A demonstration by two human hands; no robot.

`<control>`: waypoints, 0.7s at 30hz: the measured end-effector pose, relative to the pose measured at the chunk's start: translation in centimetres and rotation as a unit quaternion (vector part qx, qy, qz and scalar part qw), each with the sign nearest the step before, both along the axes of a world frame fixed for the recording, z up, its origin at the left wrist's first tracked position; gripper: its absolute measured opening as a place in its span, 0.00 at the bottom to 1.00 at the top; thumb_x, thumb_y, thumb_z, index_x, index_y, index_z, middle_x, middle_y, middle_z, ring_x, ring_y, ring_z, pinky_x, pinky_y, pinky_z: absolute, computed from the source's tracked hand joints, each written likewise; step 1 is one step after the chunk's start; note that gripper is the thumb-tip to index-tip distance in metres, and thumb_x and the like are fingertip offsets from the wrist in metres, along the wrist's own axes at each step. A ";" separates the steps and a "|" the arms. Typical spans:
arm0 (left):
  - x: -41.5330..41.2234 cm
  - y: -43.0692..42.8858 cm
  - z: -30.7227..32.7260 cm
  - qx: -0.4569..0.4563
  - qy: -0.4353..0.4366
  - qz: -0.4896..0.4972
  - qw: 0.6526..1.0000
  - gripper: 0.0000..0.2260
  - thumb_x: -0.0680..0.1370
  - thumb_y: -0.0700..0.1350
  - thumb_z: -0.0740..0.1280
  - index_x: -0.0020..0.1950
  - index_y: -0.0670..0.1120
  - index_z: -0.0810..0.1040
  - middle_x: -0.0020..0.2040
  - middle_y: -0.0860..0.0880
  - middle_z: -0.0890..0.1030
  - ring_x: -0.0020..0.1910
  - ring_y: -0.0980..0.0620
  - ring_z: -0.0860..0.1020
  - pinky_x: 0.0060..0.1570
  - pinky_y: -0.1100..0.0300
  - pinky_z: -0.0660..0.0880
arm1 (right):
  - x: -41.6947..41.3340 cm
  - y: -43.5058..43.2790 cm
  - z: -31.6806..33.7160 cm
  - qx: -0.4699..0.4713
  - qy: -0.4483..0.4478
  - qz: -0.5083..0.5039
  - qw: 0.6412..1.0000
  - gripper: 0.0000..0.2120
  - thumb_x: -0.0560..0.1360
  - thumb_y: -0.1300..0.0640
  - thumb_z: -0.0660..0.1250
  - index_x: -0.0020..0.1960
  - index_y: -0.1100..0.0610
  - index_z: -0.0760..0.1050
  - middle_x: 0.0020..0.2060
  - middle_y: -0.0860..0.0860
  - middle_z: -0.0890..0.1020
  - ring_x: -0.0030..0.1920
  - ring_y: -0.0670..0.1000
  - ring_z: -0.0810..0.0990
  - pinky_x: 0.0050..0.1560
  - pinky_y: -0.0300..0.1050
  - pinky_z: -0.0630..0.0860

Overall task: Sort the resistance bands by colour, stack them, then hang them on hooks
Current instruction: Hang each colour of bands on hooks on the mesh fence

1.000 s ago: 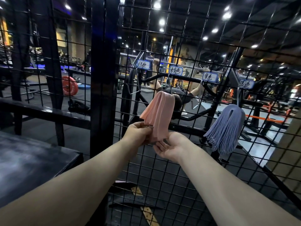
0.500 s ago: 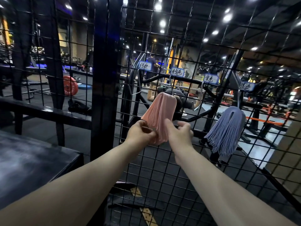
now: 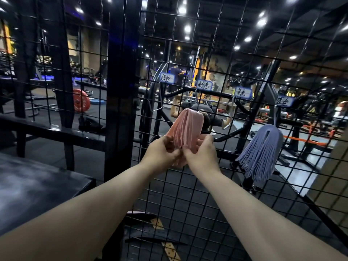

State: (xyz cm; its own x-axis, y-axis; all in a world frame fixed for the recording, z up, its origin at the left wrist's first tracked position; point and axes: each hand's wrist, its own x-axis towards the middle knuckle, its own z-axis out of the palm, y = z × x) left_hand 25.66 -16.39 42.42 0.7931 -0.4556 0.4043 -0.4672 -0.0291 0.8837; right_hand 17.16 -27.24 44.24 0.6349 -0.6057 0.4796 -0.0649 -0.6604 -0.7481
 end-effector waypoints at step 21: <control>1.1 0.3 0.5 0.048 -0.062 0.067 0.995 0.03 0.78 0.50 0.69 0.47 0.52 0.77 0.45 0.52 0.82 0.44 0.55 0.81 0.44 0.59 0.80 | -1.1 -0.1 -0.4 -0.039 0.010 0.016 0.999 0.11 0.78 0.53 0.65 0.59 0.50 0.69 0.54 0.50 0.80 0.50 0.49 0.81 0.51 0.52 0.81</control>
